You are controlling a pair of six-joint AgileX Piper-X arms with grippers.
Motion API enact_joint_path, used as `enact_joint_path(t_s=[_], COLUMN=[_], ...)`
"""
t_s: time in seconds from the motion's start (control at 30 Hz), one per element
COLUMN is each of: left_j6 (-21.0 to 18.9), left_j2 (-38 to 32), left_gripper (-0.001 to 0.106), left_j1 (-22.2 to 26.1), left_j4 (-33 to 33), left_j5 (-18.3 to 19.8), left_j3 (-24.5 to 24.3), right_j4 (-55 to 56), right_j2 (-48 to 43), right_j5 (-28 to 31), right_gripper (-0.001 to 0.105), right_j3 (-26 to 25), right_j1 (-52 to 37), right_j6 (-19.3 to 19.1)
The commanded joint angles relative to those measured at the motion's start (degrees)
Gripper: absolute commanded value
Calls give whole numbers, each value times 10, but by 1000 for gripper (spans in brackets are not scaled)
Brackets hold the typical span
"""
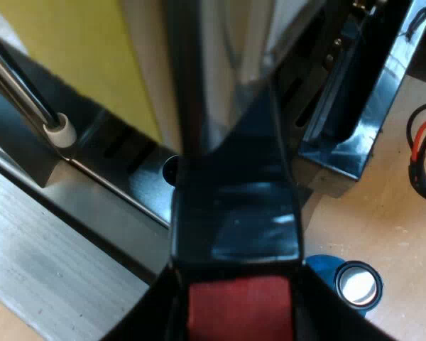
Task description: Put the handle in the coffee machine
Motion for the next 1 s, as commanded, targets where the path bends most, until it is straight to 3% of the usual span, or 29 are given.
enact_joint_path(t_s=[0.03, 0.1, 0.13, 0.17, 0.23, 0.33, 0.37, 1.0], left_j6=[-5, -5, -5, -5, -5, -5, -5, -5], left_j2=[-13, -13, -13, -13, -13, -13, -13, -30], left_gripper=[0, 1, 19, 22, 47, 74, 78, 80], left_j1=[0, 0, 0, 0, 0, 0, 0, 0], left_j4=[-32, -32, -27, -26, -21, -17, -16, 2], left_j5=[59, 59, 59, 59, 59, 59, 59, 58], left_j3=[-19, -19, -19, -19, -19, -19, -19, -20], right_j4=[-27, -27, -27, -27, -27, -27, -27, -44], right_j2=[-7, -7, -7, -7, -7, -7, -7, -7], right_j5=[-2, -2, -2, -2, -2, -2, -2, -2], right_gripper=[28, 28, 28, 28, 28, 28, 28, 28], right_j3=[-4, -4, -4, -4, -4, -4, -4, -4], right_j1=[-1, -1, -1, -1, -1, -1, -1, -1], right_j6=[-6, -6, -6, -6, -6, -6, -6, -6])
